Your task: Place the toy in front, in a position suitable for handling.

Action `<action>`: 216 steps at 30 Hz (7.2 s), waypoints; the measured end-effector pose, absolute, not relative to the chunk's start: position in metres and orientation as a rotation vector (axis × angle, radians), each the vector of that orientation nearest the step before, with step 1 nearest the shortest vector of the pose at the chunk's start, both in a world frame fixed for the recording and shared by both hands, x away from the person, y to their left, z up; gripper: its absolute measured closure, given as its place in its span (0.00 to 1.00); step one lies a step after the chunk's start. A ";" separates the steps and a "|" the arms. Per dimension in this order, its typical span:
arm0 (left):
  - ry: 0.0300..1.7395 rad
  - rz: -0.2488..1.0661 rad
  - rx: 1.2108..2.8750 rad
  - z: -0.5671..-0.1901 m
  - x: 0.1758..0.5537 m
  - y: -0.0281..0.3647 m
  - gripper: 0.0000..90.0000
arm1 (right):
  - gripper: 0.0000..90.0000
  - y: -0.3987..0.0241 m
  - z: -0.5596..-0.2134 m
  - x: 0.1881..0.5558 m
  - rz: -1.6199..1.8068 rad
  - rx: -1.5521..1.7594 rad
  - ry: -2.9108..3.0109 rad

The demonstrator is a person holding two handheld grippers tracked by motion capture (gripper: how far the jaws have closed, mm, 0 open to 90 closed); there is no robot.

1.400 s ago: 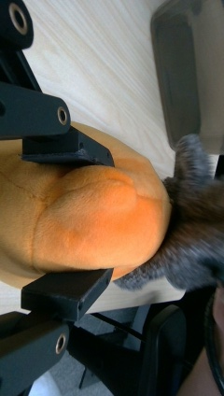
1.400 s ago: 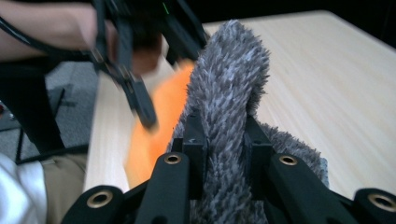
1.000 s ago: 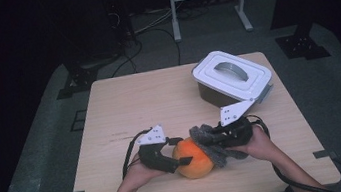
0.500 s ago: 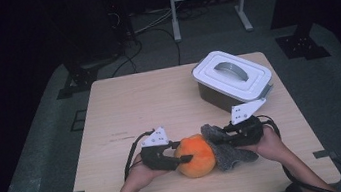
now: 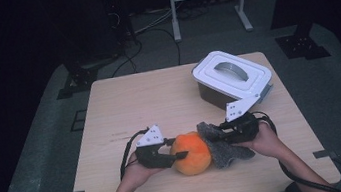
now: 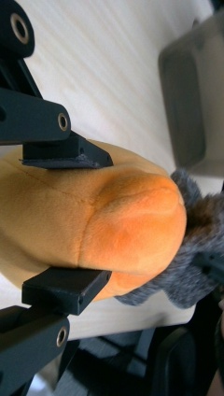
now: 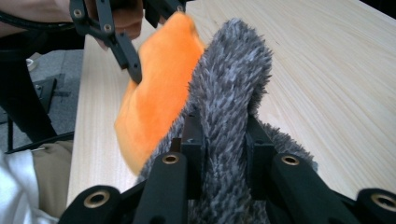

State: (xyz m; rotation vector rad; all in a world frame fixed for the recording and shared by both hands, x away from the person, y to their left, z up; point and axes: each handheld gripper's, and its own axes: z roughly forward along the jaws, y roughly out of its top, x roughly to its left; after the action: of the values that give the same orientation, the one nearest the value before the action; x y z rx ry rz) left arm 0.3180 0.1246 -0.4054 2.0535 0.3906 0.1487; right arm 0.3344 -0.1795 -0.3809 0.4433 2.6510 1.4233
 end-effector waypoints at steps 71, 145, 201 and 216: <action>0.047 0.128 2.161 -0.407 0.290 0.092 0.55 | 0.84 -0.155 -0.365 0.312 1.437 0.194 2.755; 0.362 0.084 1.988 -0.405 0.314 0.129 0.58 | 0.84 -0.155 -0.379 0.322 1.600 0.304 2.610; 0.423 0.119 2.088 -0.410 0.312 0.110 0.32 | 0.83 -0.172 -0.394 0.327 1.526 0.393 2.603; 0.454 0.121 2.080 -0.412 0.313 0.102 0.49 | 0.83 -0.185 -0.389 0.326 1.488 0.428 2.594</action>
State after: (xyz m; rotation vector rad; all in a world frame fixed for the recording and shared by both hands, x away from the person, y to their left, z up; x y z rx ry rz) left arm 0.3130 0.1016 -0.4124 2.0801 0.4538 0.1209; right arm 0.3260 -0.1849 -0.3888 0.4282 2.5945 1.4883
